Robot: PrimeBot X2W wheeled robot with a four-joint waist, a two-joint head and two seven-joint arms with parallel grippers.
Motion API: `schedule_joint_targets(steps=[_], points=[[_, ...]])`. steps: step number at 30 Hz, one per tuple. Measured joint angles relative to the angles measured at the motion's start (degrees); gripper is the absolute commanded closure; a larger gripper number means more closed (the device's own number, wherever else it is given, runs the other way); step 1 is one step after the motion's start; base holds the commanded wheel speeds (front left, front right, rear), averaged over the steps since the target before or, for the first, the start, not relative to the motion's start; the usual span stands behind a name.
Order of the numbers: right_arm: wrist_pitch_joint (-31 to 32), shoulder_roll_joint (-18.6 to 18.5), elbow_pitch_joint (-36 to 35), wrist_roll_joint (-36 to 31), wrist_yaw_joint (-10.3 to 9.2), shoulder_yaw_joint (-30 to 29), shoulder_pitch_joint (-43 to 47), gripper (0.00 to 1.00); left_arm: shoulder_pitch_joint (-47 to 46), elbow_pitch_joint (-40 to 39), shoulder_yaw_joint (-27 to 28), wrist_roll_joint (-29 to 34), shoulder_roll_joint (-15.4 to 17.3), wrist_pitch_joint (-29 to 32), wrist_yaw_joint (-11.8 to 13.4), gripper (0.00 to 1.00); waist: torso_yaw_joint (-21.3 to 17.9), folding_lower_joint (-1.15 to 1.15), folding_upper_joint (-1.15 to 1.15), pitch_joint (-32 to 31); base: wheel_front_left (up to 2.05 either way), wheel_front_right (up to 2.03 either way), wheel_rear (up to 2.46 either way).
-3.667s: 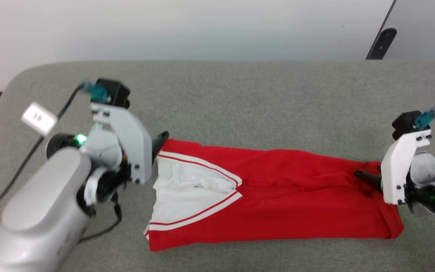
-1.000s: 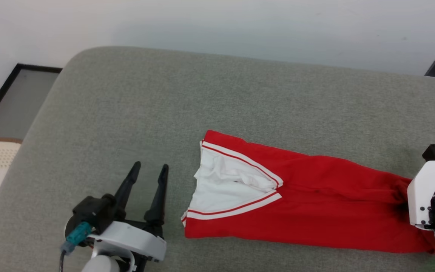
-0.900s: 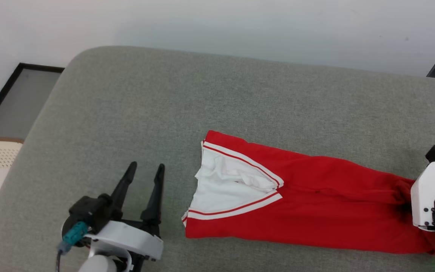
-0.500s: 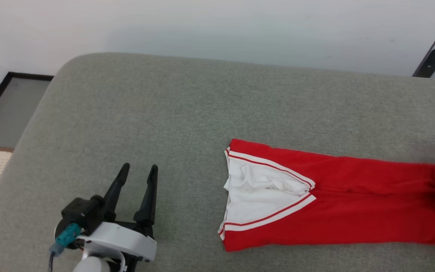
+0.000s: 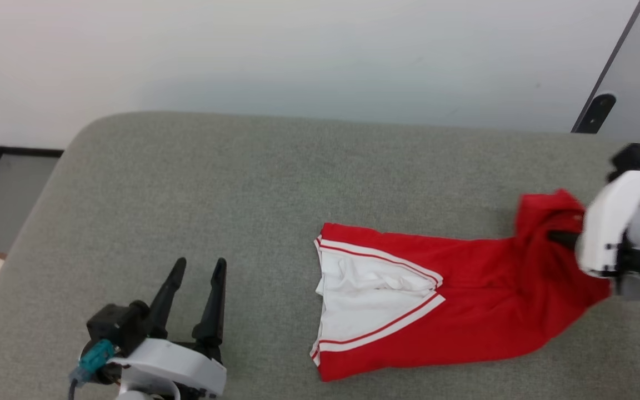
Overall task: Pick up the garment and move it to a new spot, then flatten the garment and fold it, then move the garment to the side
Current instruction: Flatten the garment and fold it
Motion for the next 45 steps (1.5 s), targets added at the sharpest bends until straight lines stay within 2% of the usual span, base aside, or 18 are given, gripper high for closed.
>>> schedule_joint_targets(steps=[8,15,20,27,36,45], points=[[3.5,5.6,-8.7,-1.7,-0.01,0.5,1.7,1.0,0.5,0.4,-0.7,-0.9,-0.4,0.5,0.0,0.0,1.1,0.0,0.0,-2.1,0.0,0.0,0.0],[4.7,12.5,-9.9,-6.6,0.0,0.1,2.2,1.0,-0.4,1.2,-1.9,-1.3,-1.3,0.9,-0.3,0.0,4.4,0.0,0.0,-2.6,0.0,0.0,0.0],[5.0,16.2,-8.3,-10.4,0.0,0.0,2.5,1.0,-1.5,2.2,-3.0,-1.5,-2.6,1.0,-0.5,0.0,7.4,0.0,0.0,-2.5,0.0,0.0,0.0],[4.3,19.1,-4.2,-16.6,-0.01,0.2,2.4,1.0,-3.6,4.4,-3.9,-2.1,-3.7,0.8,-1.1,0.0,11.5,0.0,0.0,-1.6,0.0,0.0,0.0],[2.2,20.9,2.6,-22.1,-0.01,1.8,2.1,1.0,-5.4,7.1,-4.5,-2.3,-5.5,-0.1,-2.0,0.0,14.7,0.0,0.0,0.4,0.0,0.0,0.0],[0.4,22.2,8.8,-25.5,0.0,4.0,-0.2,1.0,-6.2,8.3,-4.4,-2.3,-6.2,-0.3,-2.5,0.0,15.7,0.0,0.0,1.5,0.0,0.0,0.0]])
